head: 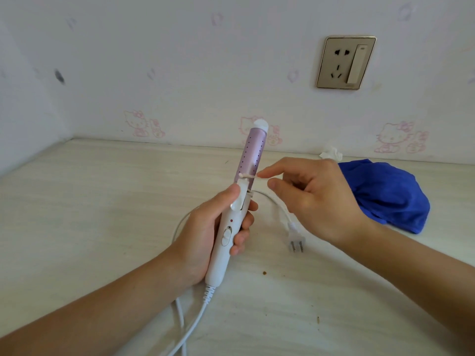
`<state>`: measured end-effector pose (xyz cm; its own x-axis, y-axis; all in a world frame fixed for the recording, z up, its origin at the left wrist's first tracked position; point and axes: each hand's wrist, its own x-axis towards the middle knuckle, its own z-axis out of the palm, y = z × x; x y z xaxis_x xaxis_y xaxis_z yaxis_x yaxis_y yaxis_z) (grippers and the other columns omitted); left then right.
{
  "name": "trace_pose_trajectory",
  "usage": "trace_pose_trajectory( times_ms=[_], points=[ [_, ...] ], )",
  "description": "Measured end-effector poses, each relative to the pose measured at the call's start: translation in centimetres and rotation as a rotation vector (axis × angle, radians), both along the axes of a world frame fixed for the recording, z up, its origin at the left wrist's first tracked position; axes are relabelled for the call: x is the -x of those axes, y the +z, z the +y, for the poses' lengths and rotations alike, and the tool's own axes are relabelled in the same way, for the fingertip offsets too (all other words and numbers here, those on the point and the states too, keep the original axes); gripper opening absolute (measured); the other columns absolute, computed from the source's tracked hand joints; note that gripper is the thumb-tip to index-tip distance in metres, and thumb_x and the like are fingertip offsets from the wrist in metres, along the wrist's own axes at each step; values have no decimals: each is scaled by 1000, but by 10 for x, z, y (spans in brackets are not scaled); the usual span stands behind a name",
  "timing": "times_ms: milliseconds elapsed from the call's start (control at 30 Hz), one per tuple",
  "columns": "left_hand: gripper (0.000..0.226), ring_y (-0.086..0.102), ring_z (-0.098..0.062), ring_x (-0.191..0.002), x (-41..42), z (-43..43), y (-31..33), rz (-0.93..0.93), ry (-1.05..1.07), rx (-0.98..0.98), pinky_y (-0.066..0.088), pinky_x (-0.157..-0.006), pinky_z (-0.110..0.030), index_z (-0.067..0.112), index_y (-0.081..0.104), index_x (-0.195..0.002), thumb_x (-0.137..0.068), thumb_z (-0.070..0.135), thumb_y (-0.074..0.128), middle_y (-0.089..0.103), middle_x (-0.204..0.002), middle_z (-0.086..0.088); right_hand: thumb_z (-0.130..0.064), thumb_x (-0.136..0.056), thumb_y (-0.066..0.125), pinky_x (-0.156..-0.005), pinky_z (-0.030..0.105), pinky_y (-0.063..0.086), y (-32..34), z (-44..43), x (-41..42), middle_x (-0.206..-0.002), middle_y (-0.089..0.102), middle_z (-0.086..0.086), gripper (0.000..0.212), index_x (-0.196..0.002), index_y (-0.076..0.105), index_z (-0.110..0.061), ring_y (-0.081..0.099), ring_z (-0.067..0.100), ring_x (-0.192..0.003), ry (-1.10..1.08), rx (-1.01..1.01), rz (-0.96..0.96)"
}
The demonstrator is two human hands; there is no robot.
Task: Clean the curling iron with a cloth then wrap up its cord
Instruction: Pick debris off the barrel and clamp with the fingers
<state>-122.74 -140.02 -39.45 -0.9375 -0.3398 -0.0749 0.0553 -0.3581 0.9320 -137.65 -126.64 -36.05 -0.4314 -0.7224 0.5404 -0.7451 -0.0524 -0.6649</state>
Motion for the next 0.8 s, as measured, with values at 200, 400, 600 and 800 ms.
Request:
trace_pose_trajectory(
  times_ms=[200, 400, 600, 800],
  points=[
    [57, 47, -15, -47, -1, 2, 2, -43, 54, 178, 38, -41, -25, 0, 64, -101, -74, 50, 72, 56, -74, -5, -3, -95, 66, -46, 30, 40, 1, -2, -2, -48, 51, 5, 22, -102, 80, -18, 45, 23, -44, 39, 29, 15],
    [25, 44, -16, -41, -1, 6, 2, -59, 108, 311, 38, -40, -24, 17, 64, -77, -83, 38, 76, 63, -73, -11, -6, -94, 66, -47, 24, 36, -6, 1, 2, -48, 49, 2, 22, -100, 80, -23, 39, 11, -43, 59, 7, 16],
    [34, 41, -17, -40, -2, 8, 3, -43, 109, 291, 36, -40, -24, 11, 58, -80, -81, 39, 77, 56, -70, -10, -3, -95, 66, -47, 38, 43, 4, -2, 22, -48, 49, 7, 25, -99, 79, -24, 47, 32, -47, -96, 61, -19],
    [33, 40, -19, -42, -3, 7, 4, -52, 106, 240, 34, -41, -26, 15, 62, -80, -85, 47, 67, 55, -70, -9, -3, -94, 68, -48, 18, 33, -8, 2, 4, -47, 47, -1, 23, -102, 80, -22, 38, 8, -43, 25, -20, 69]
  ],
)
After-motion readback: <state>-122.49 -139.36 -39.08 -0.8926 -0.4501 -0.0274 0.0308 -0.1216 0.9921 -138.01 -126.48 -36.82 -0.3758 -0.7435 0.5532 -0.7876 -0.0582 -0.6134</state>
